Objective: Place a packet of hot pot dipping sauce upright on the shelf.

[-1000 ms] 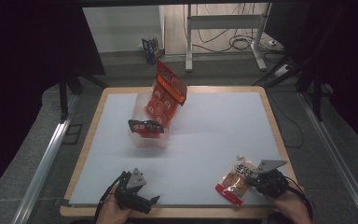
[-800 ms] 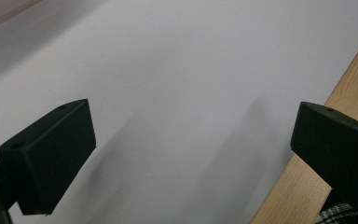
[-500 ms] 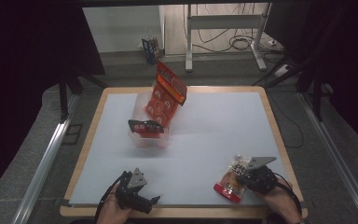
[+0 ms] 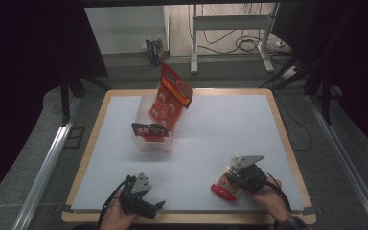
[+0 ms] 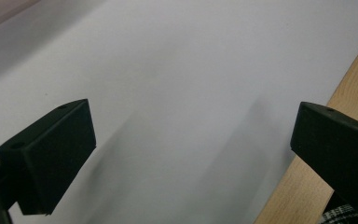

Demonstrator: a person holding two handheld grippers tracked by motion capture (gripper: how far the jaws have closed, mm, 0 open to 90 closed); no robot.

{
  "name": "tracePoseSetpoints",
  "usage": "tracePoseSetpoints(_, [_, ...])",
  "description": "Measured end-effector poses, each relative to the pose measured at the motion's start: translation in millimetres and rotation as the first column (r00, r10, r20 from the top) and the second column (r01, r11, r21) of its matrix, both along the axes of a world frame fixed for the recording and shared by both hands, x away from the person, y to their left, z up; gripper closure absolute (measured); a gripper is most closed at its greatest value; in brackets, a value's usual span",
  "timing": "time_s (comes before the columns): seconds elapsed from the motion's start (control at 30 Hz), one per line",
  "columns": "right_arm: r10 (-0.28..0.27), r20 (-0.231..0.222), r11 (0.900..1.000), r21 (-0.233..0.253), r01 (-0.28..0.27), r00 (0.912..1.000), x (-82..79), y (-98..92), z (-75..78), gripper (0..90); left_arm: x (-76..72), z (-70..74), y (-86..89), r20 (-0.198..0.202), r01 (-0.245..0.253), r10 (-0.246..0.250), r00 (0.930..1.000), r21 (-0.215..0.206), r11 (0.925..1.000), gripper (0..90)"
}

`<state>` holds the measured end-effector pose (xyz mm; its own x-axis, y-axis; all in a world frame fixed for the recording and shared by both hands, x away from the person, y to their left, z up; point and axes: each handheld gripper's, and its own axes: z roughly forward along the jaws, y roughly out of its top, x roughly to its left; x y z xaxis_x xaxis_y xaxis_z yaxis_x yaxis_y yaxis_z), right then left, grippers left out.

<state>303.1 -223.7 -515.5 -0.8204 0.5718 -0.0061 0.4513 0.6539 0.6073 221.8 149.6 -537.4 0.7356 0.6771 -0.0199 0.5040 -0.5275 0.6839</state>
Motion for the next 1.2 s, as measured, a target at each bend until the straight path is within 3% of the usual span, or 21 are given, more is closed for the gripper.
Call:
tracePoseSetpoints(0.5, [-0.002, 0.050, 1.000, -0.006, 0.002, 0.9987, 16.4, 32.2, -3.8, 89.6, 0.2, 0.4, -0.3, 0.003, 0.001, -0.001, 1.0000, -0.001, 1.0000, 0.0])
tracePoseSetpoints(0.77, [0.016, 0.036, 1.000, -0.022, -0.015, 0.9992, 19.8, 33.9, -1.3, 89.3, 0.1, 0.5, -0.8, 0.004, 0.002, -0.002, 1.0000, 0.002, 1.0000, 0.0])
tracePoseSetpoints(0.97, [0.026, 0.032, 1.000, -0.014, -0.025, 0.9991, 13.3, 23.5, 8.0, 89.1, 0.3, 0.6, 0.2, 0.002, -0.001, 0.001, 1.0000, 0.000, 1.0000, 0.1])
tracePoseSetpoints(1.2, [-0.011, 0.016, 0.999, 0.035, 0.010, 0.9998, -4.3, -16.4, 19.1, 89.1, 0.7, 0.3, -0.1, 0.000, -0.003, 0.003, 1.0000, 0.004, 1.0000, 0.1])
